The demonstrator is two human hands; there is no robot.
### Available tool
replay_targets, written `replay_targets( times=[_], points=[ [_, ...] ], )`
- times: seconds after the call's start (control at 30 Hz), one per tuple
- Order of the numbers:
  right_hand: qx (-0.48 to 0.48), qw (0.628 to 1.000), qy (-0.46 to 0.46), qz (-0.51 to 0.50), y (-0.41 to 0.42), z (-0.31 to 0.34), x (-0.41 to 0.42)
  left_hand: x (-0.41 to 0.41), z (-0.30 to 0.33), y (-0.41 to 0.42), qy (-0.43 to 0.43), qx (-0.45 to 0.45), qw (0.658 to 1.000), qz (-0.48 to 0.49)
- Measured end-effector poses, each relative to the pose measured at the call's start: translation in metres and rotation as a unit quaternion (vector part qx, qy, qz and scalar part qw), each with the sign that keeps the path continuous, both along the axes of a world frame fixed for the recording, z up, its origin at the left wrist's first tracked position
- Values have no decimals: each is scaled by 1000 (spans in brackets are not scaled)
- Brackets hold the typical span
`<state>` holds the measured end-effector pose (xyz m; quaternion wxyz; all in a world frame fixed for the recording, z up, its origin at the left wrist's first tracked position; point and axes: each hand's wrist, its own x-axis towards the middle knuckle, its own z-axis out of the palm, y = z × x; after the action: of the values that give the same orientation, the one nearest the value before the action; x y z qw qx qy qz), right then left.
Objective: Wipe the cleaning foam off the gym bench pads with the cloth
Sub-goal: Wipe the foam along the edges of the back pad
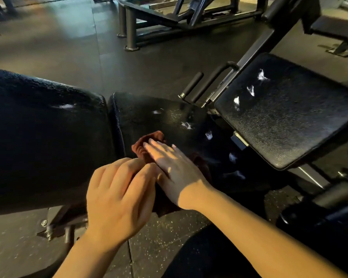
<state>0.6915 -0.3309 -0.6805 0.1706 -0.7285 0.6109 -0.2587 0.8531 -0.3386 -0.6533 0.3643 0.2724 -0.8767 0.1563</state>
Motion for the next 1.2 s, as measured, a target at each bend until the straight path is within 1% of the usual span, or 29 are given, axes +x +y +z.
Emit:
replay_targets(
  times=[0.1, 0.17, 0.23, 0.27, 0.3, 0.33, 0.37, 0.4, 0.43, 0.47, 0.5, 0.53, 0.57, 0.63, 0.7, 0.8, 0.87, 0.93, 1.0, 1.03, 1.1, 1.2],
  points=[
    [40, 996, -16, -84, 20, -29, -41, -22, -9, -5, -4, -3, 1000, 15],
    [56, 989, -3, -139, 42, -53, -68, -29, -17, -8, -2, 6, 1000, -10],
    [81, 974, 1, -210, 61, -72, -94, -30, -23, -11, 10, 22, 999, -45],
    [96, 967, 28, -236, 65, -82, -107, -30, -24, -12, 14, 29, 998, -57],
    [105, 964, 42, -240, 68, -94, -121, -30, -25, -13, 17, 34, 997, -67],
    [136, 962, 47, -234, 64, -102, -132, -29, -26, -13, 20, 36, 996, -76],
    [133, 961, 65, -232, 56, -109, -146, -29, -27, -13, 22, 36, 996, -84],
    [163, 952, 66, -249, 45, -108, -158, -29, -27, -13, 23, 36, 995, -89],
    [164, 943, 76, -278, 33, -110, -170, -29, -27, -14, 22, 36, 995, -89],
    [197, 930, 49, -306, 20, -113, -182, -29, -27, -14, 20, 36, 996, -84],
    [246, 904, 15, -349, 5, -113, -192, -29, -27, -14, 17, 36, 996, -78],
    [270, 882, 0, -386, -9, -115, -200, -30, -27, -15, 14, 34, 997, -74],
    [288, 868, -7, -405, -21, -114, -203, -31, -26, -15, 11, 31, 997, -70],
    [301, 853, -16, -426, -35, -109, -197, -31, -24, -15, 3, 25, 998, -57],
    [286, 858, -19, -426, -37, -106, -180, -32, -22, -14, -4, 22, 999, -45],
    [245, 894, 8, -376, -24, -79, -142, -34, -22, -12, -13, 19, 999, -34],
    [207, 927, 13, -312, -11, -56, -113, -34, -21, -11, -15, 21, 999, -33],
    [151, 965, -35, -211, 6, -33, -85, -34, -20, -10, -15, 28, 999, -29],
    [123, 983, -71, -116, 21, -25, -70, -34, -20, -9, -17, 30, 999, -29],
    [117, 986, -76, -90, 25, -26, -70, -33, -20, -8, -17, 30, 999, -30],
    [103, 987, -72, -102, 28, -39, -81, -33, -21, -8, -17, 31, 999, -30],
    [97, 974, -100, -180, 27, -66, -109, -33, -23, -6, -19, 29, 999, -31]
  ],
)
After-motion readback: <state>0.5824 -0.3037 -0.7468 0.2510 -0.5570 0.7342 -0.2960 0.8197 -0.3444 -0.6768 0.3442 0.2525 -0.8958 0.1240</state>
